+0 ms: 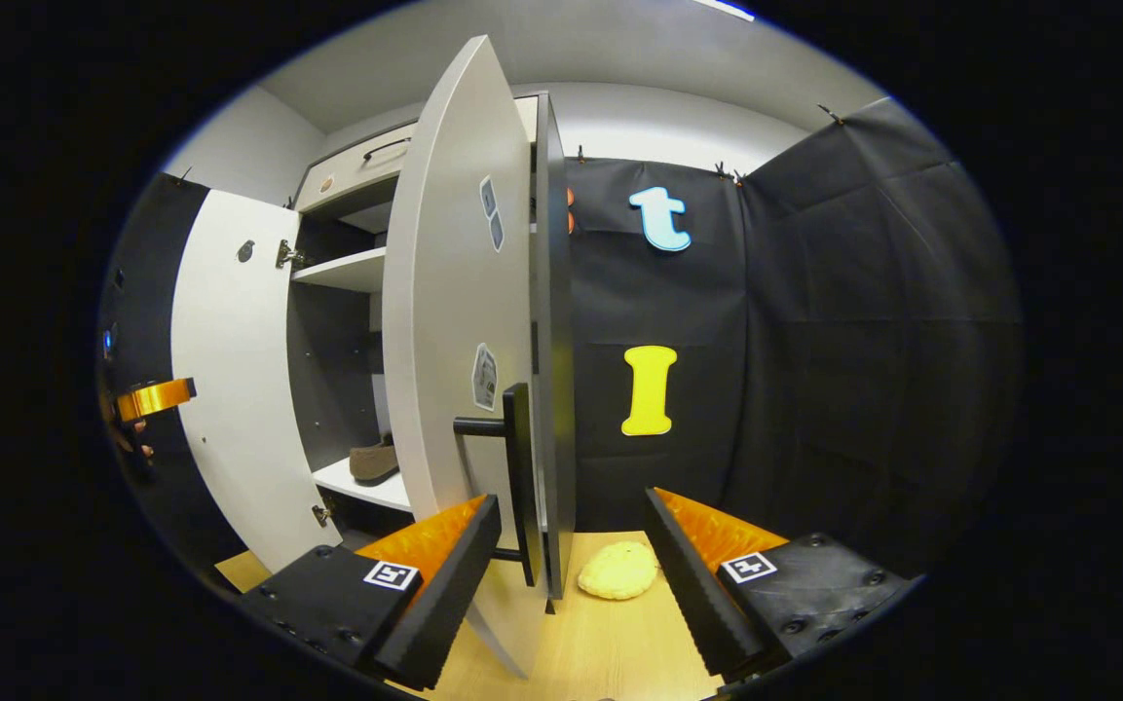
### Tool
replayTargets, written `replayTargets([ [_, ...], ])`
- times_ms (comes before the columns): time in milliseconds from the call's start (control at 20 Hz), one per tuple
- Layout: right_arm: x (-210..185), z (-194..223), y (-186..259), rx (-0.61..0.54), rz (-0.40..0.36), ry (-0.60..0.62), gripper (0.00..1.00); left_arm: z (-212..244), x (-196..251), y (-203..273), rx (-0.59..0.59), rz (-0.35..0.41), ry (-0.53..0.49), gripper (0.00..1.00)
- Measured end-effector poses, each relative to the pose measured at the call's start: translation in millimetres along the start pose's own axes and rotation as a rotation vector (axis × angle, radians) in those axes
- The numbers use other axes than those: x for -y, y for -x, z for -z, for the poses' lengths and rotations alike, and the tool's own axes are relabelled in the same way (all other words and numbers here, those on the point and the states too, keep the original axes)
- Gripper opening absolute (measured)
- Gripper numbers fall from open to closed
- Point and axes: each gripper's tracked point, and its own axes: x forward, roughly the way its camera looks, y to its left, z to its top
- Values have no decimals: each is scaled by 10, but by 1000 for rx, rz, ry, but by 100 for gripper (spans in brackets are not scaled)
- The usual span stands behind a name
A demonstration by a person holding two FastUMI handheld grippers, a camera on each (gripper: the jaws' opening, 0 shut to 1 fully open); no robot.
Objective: Grab one shoe with the right hand and put it into the shoe cabinet, grab the other shoe with the left hand and put it into the shoe cabinet; then close the right door with the right hand and the left door with the left hand.
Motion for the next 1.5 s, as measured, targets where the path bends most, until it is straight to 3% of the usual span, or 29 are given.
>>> replayTargets([
  [150,-208,19,-29,0,-37,-8,96,29,-94,55,-19,-30,-13,96],
  [250,-453,46,-81,0,-98,-26,100,39,-186,112,-27,-56,-26,96],
  [400,-808,82,-235,-11,-180,-30,97,65,-326,237,-44,-94,-33,96],
  [750,-1227,178,-437,-26,-252,-46,96,71,-685,565,-75,-194,-55,99],
  [900,-1545,205,-478,-37,-327,-48,97,71,-804,700,-79,-228,-51,96],
  [1050,-1626,346,-551,-67,-304,37,98,98,-1044,834,-88,-280,-61,96],
  [1200,-1713,374,-409,-82,-329,14,98,138,-1378,910,-99,-338,-70,96],
  [1350,-1664,399,-336,-96,-299,-15,98,232,-1693,846,-116,-358,-64,99],
  [1500,-1623,349,-225,-88,-266,-25,98,361,-1804,763,-126,-337,-42,94],
])
